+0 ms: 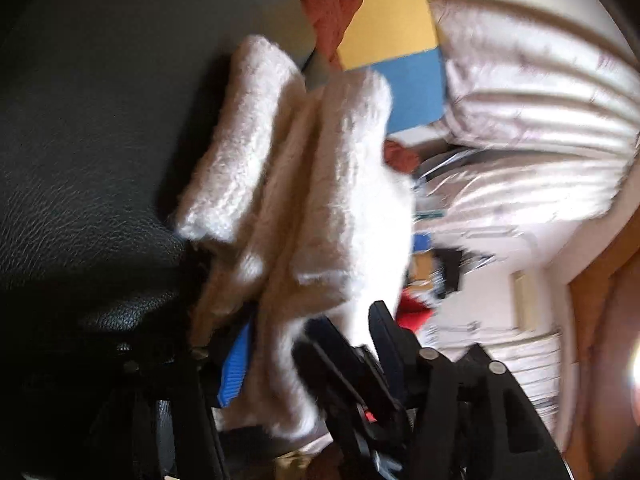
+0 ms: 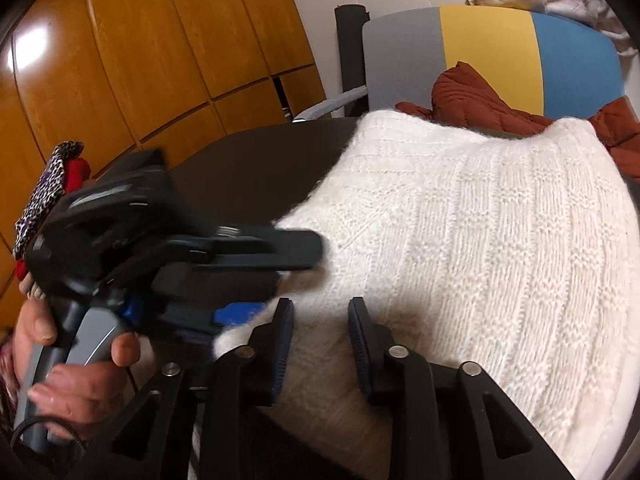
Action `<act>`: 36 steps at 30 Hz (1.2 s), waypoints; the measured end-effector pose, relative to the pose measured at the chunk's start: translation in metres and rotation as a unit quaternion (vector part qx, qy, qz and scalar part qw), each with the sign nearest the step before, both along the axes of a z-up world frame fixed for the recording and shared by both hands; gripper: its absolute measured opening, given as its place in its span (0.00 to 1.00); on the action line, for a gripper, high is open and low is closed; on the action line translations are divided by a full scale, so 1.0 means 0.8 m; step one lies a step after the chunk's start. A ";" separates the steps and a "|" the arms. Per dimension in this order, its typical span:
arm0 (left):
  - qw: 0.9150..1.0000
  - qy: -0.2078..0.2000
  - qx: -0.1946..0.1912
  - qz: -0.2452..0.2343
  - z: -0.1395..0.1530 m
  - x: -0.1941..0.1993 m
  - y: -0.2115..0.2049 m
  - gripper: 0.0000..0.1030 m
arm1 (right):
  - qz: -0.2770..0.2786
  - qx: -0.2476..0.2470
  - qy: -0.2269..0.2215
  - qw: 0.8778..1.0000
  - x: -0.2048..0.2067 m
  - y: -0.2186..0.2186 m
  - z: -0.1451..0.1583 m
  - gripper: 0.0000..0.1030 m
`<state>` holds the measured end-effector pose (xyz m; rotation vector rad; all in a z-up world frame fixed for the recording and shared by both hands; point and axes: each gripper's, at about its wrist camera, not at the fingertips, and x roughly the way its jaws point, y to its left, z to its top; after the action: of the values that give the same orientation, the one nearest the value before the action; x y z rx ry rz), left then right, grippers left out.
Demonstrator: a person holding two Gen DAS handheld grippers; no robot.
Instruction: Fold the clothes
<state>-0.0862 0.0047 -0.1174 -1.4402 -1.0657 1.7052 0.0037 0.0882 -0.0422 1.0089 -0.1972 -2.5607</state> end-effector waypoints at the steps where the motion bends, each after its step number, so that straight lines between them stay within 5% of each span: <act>1: 1.000 0.004 -0.015 0.000 0.002 0.002 0.002 0.35 | 0.001 -0.002 0.004 1.000 0.005 0.000 0.000 0.34; 2: 1.000 0.009 -0.029 0.001 0.004 0.004 0.004 0.21 | 0.001 -0.003 0.007 1.000 0.008 0.000 0.001 0.36; 5: 0.999 0.022 -0.042 0.008 0.013 0.009 0.006 0.13 | -0.011 -0.014 0.026 1.000 0.030 0.011 0.012 0.38; 10: 0.998 0.040 -0.046 0.017 0.028 0.012 0.012 0.11 | -0.017 -0.049 0.040 0.998 0.095 0.052 0.028 0.34; 12: 0.998 0.049 -0.040 0.018 0.037 0.011 0.012 0.11 | -0.020 -0.021 0.014 0.999 0.108 0.056 0.020 0.23; 15: 0.997 0.074 -0.017 0.018 0.064 0.009 0.010 0.10 | -0.056 0.024 -0.033 0.998 0.105 0.067 -0.007 0.20; 20: 0.989 0.144 0.002 0.022 0.119 0.021 -0.006 0.09 | -0.111 -0.040 -0.063 0.991 0.097 0.102 -0.020 0.12; 23: 0.983 0.172 -0.064 0.029 0.101 0.041 -0.019 0.09 | -0.110 -0.037 -0.062 0.991 0.098 0.101 -0.021 0.13; 25: 0.986 0.134 -0.097 0.035 0.057 0.043 -0.017 0.09 | -0.112 -0.047 -0.063 0.991 0.098 0.104 -0.024 0.13; 28: 0.989 0.103 -0.096 0.042 0.010 0.046 -0.016 0.10 | -0.111 -0.069 -0.063 0.989 0.100 0.110 -0.022 0.12; 36: 0.990 0.114 -0.071 0.042 0.000 0.038 -0.028 0.12 | -0.078 -0.109 -0.031 0.991 0.124 0.119 0.019 0.18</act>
<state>-0.0562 -0.0179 -0.1172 -1.2631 -0.9063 1.9868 0.1027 0.1838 -0.0272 1.0248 -0.5803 -2.5751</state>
